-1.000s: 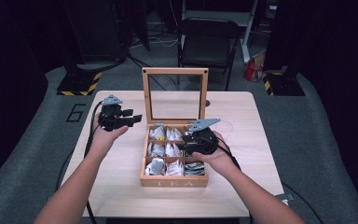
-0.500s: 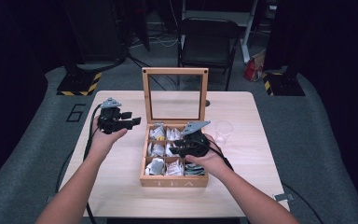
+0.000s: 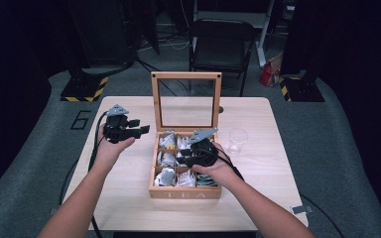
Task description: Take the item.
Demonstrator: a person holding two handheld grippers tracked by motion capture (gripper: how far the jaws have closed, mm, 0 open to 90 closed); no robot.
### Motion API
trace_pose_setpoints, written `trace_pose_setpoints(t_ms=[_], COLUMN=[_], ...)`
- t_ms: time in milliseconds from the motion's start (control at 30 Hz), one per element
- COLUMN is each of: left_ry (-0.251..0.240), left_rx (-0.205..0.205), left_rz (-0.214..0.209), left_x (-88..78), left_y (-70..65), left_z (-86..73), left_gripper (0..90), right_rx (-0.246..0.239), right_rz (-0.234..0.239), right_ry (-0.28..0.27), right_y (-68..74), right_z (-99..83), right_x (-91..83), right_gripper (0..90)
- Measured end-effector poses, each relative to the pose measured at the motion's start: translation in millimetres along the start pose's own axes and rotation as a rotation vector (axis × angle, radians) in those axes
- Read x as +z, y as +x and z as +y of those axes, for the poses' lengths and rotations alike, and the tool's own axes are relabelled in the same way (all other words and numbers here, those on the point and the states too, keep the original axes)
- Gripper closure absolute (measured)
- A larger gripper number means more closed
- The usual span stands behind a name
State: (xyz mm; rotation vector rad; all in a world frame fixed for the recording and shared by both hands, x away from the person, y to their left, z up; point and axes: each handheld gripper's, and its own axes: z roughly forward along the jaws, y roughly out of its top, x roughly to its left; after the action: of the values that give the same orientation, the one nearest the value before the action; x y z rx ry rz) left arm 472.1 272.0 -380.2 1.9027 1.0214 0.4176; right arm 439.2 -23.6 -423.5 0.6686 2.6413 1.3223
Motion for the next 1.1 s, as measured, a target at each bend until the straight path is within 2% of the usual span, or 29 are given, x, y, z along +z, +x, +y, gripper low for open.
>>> trace_pose_setpoints(t_ms=[333,667,833,1100], left_ry=[0.003,-0.002,-0.003,-0.01], left_rx=[0.002,0.004,0.002,-0.002], left_rz=[-0.006,-0.002,0.0,0.005], left_x=[-0.4,-0.8,-1.5,-1.9], left_y=[-1.8,-2.0,-1.5,-1.0], left_z=[-0.4,-0.5,-1.1,-2.1], left_gripper=[45.7,45.8,45.8,45.8], right_rx=[-0.024,-0.02,-0.01,-0.03], right_rz=[0.033,0.06,0.071,0.102], right_ry=[0.026,0.065,0.068,0.075], right_y=[5.3,6.7,7.1,11.7], right_z=[0.8,0.8,1.2,2.3], right_x=[13.3,25.4,29.1,36.1], right_gripper=[62.9,62.0,62.2,64.3])
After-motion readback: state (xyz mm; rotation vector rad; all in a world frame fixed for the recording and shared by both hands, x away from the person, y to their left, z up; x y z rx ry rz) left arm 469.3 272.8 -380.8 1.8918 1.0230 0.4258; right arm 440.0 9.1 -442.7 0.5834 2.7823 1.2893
